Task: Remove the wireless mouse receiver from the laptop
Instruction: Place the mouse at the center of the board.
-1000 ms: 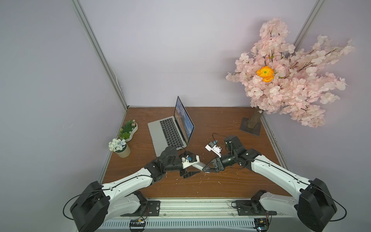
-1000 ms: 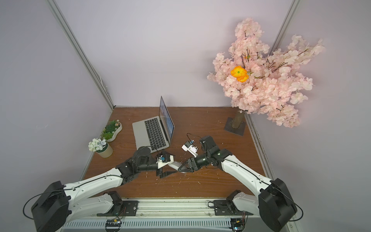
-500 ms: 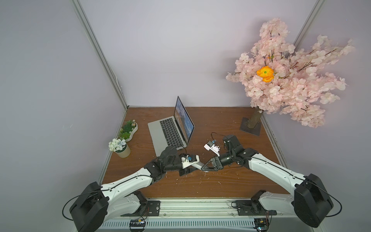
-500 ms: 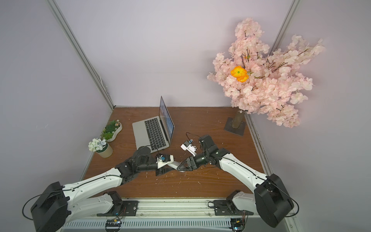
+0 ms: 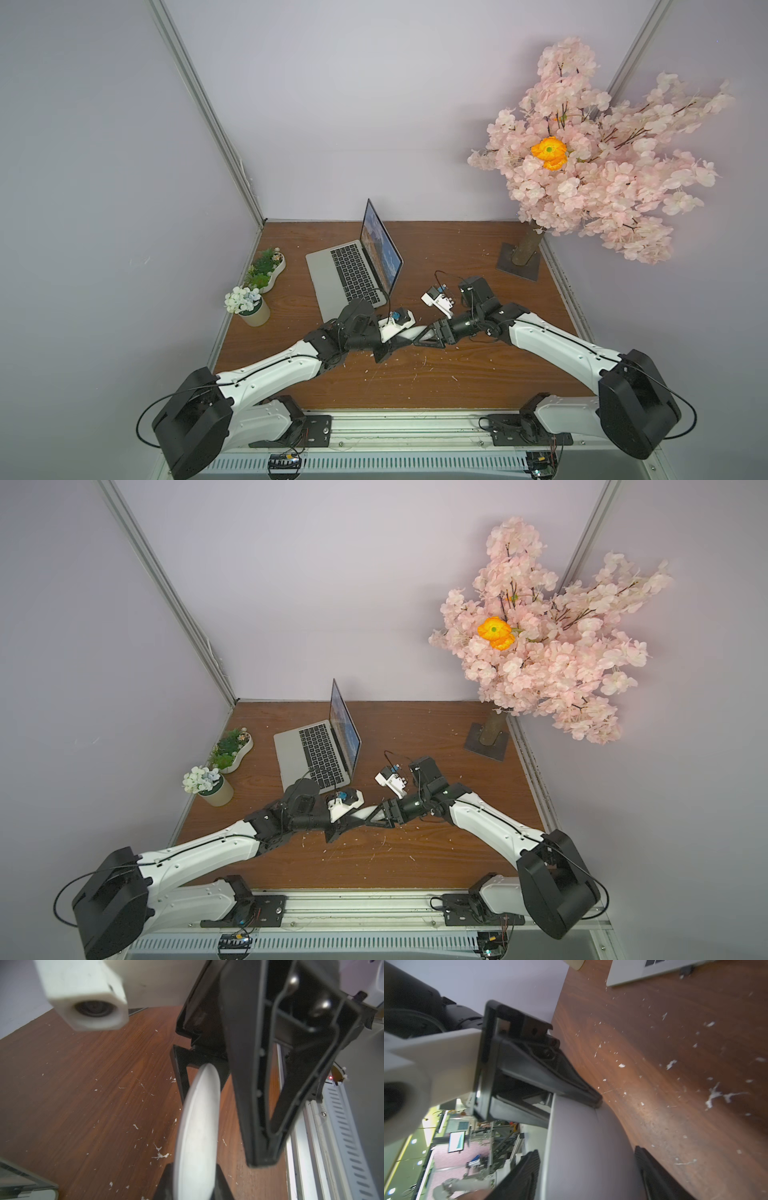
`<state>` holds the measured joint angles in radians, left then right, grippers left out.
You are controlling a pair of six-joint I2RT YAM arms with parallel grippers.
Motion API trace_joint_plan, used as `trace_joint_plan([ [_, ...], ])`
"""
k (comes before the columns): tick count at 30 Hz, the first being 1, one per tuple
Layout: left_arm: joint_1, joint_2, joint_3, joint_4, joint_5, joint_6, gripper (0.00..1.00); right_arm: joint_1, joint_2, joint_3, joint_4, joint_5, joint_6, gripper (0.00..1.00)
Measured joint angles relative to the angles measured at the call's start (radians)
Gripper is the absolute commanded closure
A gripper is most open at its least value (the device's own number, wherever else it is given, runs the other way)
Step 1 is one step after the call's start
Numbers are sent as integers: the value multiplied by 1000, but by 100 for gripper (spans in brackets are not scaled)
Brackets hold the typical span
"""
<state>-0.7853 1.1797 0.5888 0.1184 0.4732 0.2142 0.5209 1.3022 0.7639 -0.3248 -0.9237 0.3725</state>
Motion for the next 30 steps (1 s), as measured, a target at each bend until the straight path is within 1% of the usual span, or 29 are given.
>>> trace_joint_plan([
  [3, 0, 26, 25, -34, -3, -57, 91, -61, -5, -21, 64, 30, 14, 17],
  [7, 0, 97, 67, -117, 13, -117, 92, -151, -40, -76, 153, 72, 55, 15],
  [10, 0, 183, 110, -196, 44, -154, 91, -212, -74, -114, 211, 124, 86, 15],
  [15, 0, 377, 198, -311, 110, -204, 93, -233, -89, -160, 268, 213, 121, 17],
  [18, 0, 463, 237, -353, 158, -216, 87, -233, -87, -174, 268, 257, 122, 18],
  [21, 0, 502, 283, -388, 186, -217, 83, -233, -85, -178, 252, 292, 106, 19],
  [25, 0, 533, 328, -434, 170, -213, 68, -233, -85, -189, 236, 317, 80, 19],
  [27, 0, 538, 334, -449, 157, -209, 62, -233, -85, -205, 231, 325, 75, 19],
  [30, -1, 547, 334, -474, 127, -215, 50, -233, -87, -230, 225, 332, 70, 19],
])
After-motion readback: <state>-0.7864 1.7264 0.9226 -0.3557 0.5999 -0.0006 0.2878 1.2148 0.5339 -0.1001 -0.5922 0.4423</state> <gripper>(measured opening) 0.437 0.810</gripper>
